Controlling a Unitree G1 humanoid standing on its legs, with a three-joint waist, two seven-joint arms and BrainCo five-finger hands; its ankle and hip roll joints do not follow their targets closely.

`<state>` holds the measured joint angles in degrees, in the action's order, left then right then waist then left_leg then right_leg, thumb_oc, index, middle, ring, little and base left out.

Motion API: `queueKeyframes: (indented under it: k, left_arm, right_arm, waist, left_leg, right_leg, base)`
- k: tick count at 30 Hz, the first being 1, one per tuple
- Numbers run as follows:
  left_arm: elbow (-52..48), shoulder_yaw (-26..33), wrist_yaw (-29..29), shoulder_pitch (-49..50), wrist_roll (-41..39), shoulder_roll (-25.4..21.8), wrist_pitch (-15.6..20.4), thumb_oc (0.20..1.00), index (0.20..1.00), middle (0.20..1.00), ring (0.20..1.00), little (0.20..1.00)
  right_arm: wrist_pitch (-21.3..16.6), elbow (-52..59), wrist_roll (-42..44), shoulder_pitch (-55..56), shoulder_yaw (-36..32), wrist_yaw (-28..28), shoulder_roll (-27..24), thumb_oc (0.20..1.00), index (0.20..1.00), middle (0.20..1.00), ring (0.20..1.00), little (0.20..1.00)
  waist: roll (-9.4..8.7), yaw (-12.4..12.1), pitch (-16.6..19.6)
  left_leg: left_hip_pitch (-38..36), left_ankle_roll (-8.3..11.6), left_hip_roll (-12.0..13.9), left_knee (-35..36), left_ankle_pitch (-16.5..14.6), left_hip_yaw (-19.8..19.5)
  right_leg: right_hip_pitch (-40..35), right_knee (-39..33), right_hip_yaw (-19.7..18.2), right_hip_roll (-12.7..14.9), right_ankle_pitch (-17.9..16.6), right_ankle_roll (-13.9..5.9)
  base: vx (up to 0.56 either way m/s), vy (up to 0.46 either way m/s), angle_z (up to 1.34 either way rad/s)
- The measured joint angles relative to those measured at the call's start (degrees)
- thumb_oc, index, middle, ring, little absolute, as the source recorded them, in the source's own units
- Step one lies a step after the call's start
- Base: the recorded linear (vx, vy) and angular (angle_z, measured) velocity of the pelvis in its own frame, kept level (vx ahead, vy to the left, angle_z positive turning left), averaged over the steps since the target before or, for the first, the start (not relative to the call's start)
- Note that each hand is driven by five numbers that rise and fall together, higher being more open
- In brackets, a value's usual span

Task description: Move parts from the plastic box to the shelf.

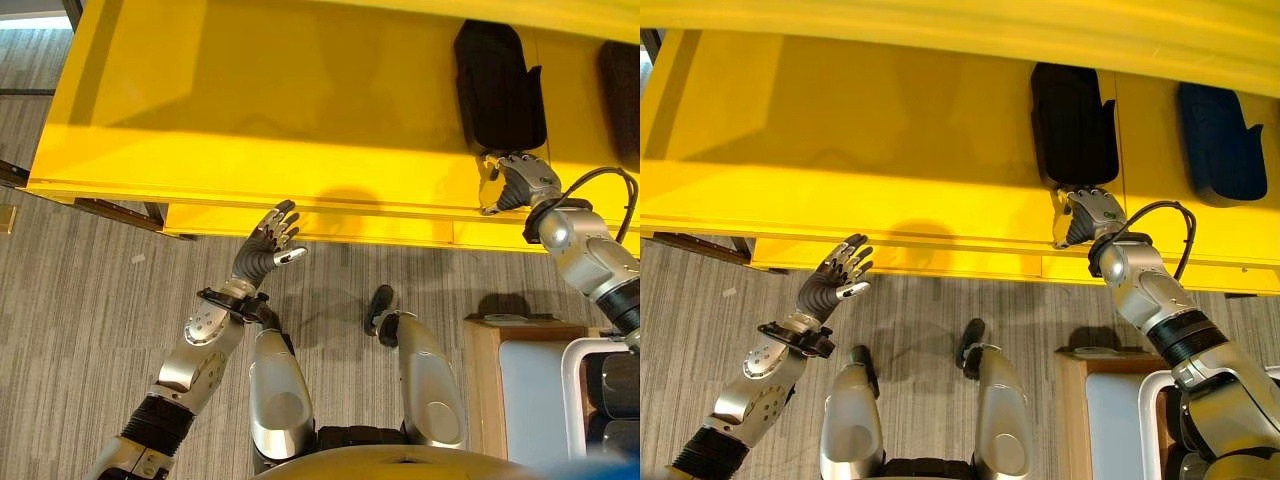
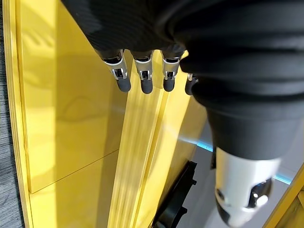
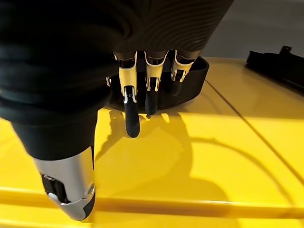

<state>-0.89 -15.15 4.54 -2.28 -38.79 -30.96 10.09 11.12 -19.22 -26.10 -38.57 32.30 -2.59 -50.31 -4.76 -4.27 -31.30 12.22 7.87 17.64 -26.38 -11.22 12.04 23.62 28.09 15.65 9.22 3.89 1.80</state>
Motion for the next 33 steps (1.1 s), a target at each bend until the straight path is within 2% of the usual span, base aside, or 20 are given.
queueKeyframes:
  k: [5, 16, 21, 23, 25, 29, 32, 33]
  left_arm:
    - [0.0, -0.08, 0.11, -0.4, -0.01, 0.19, 0.0, 1.0, 1.0, 1.0, 1.0, 1.0]
    - [0.0, -0.16, 0.12, -0.31, -0.02, 0.34, -0.01, 1.0, 1.0, 1.0, 1.0, 1.0]
    - [0.0, -0.63, 0.11, -0.24, -0.03, 0.84, 0.0, 1.0, 1.0, 1.0, 1.0, 1.0]
    - [-0.01, -0.67, 0.13, 0.05, -0.08, 0.9, 0.03, 1.0, 1.0, 1.0, 1.0, 1.0]
    - [-0.19, -0.53, 0.15, 0.35, -0.08, 0.95, 0.17, 1.0, 1.0, 1.0, 1.0, 1.0]
    - [-1.3, -0.63, -0.07, 1.41, -0.07, 0.96, 0.32, 1.0, 1.0, 1.0, 1.0, 1.0]
    - [-1.6, -0.62, -1.1, 1.76, -0.08, 0.95, 0.45, 1.0, 1.0, 1.0, 1.0, 1.0]
    - [-2.4, -0.55, -2.36, 1.84, -0.1, 0.88, 0.62, 1.0, 1.0, 1.0, 1.0, 1.0]
  right_arm:
    - [0.21, -0.15, 0.02, -0.3, 0.0, -0.02, 0.8, 1.0, 1.0, 1.0, 1.0, 1.0]
    - [0.68, -0.54, 0.02, -1.66, 0.01, 0.34, 0.8, 1.0, 1.0, 1.0, 1.0, 1.0]
    - [2.24, -0.18, 0.01, -2.06, -0.03, 1.27, 0.8, 1.0, 1.0, 1.0, 1.0, 1.0]
    - [4.22, 2.23, 0.01, -1.08, -0.46, 2.48, 0.69, 1.0, 1.0, 1.0, 1.0, 1.0]
    - [5.09, 6.2, 0.0, 1.92, -3.34, 2.66, 0.59, 1.0, 1.0, 1.0, 1.0, 1.0]
    - [6.62, 14.41, -0.16, 8.59, -7.62, 4.61, -0.38, 1.0, 1.0, 1.0, 1.0, 1.0]
    - [7.16, 20.17, -0.11, 11.74, -8.18, 8.13, -2.62, 1.0, 1.0, 1.0, 1.0, 1.0]
    - [7.91, 26.92, -0.27, 17.93, -10.0, 12.3, -3.33, 1.0, 1.0, 1.0, 1.0, 1.0]
  waist:
    - [1.0, -0.17, 0.02]
    - [1.71, -0.02, 0.05]
    - [2.23, -0.01, 0.1]
    - [2.22, 0.5, 0.1]
    - [2.23, 0.39, 0.1]
    - [2.16, 1.84, 0.1]
    - [2.09, 2.69, 0.12]
    - [1.85, 3.7, 0.09]
  left_leg:
    - [-0.05, 0.0, -0.35, 0.03, 0.0, -0.05]
    - [-0.14, -0.02, -0.75, 0.0, 0.01, -0.05]
    - [-0.13, -0.03, -0.79, -0.03, 0.01, -0.03]
    - [-0.03, -0.03, -0.91, -0.04, 0.01, 0.12]
    - [0.33, -0.04, -1.01, 0.0, 0.01, 0.13]
    - [0.81, -0.06, -1.18, 0.09, 0.01, 0.23]
    - [0.8, -0.17, -1.13, 0.11, -0.1, 0.41]
    - [0.86, -0.19, -1.03, 0.22, -0.15, 0.52]
  right_leg:
    - [0.02, 0.37, 0.01, 0.41, 0.23, -0.11]
    - [0.43, 1.12, -0.11, 0.94, 0.63, 0.02]
    - [0.56, 1.35, -0.18, 0.99, 0.74, 0.09]
    - [0.91, 1.37, -0.44, 0.92, 0.72, 0.05]
    - [1.25, 1.41, -0.48, 0.91, 0.72, 0.03]
    - [1.88, 1.14, -0.74, 0.79, 0.58, -0.15]
    - [1.81, 0.88, -0.85, 0.67, 0.53, -0.24]
    - [1.83, 0.68, -0.86, 0.49, 0.48, -0.32]
  base:
    - [0.01, 0.021, 0.02]
    - [0.0, 0.016, 0.01]
    - [-0.01, 0.03, 0.0]
    - [-0.03, 0.063, -0.02]
    - [-0.03, 0.056, -0.02]
    - [-0.03, 0.044, -0.02]
    - [-0.04, 0.026, -0.04]
    - [-0.06, 0.029, -0.03]
